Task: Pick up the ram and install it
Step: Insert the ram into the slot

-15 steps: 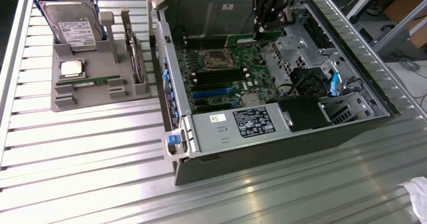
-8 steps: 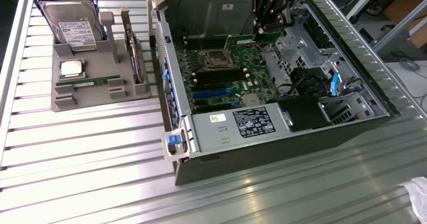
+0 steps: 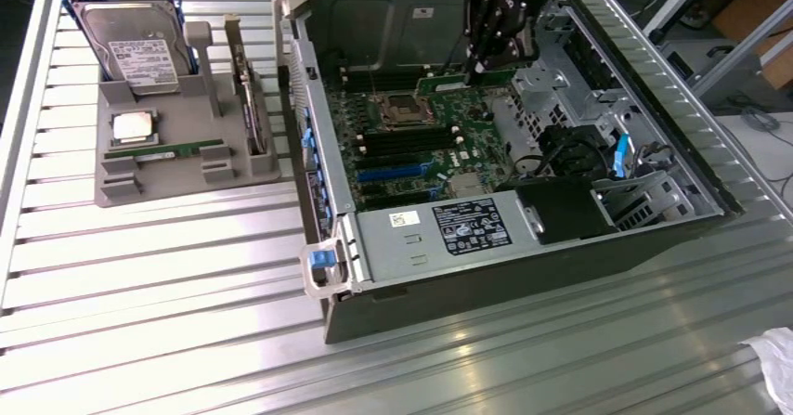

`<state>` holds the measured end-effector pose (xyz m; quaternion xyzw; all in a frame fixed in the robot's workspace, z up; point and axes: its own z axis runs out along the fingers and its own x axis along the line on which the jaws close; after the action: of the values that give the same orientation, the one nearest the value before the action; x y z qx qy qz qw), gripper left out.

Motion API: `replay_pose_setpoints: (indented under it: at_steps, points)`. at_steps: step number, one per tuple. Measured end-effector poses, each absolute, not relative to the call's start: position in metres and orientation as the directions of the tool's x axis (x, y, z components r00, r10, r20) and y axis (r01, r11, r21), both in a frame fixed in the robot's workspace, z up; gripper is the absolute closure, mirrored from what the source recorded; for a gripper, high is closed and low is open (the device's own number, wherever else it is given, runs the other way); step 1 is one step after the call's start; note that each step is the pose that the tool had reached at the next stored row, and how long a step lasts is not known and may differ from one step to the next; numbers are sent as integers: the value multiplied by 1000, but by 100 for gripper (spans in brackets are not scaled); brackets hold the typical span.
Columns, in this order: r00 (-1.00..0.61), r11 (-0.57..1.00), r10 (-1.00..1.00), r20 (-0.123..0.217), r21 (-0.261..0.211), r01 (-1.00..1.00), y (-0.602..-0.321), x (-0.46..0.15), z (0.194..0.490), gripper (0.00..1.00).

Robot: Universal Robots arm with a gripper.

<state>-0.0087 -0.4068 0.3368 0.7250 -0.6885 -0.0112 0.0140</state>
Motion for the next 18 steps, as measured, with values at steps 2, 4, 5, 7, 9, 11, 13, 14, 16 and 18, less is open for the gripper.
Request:
replay_pose_setpoints:
  at_steps: [2,4,5,7,9,11,13,14,16,18]
  points:
    - [52,-52,-999,3,36,-998,-407,-9,336,87]
    - [52,-52,-999,3,36,-998,-407,-9,336,87]
    - [52,-52,-999,3,36,-998,-407,-9,335,87]
    - [52,-52,-999,3,36,-998,-407,-9,335,87]
    - [52,-52,-999,3,36,-998,-407,-9,334,87]
    - [52,-52,-999,3,36,-998,-407,-9,333,87]
    - [52,-52,-999,3,36,-998,-407,-9,332,87]
    - [52,-52,-999,3,36,-998,-407,-9,331,87]
    - [52,-52,-999,3,36,-998,-407,-9,331,87]
    - [52,-52,-999,3,36,-998,-407,-9,330,87]
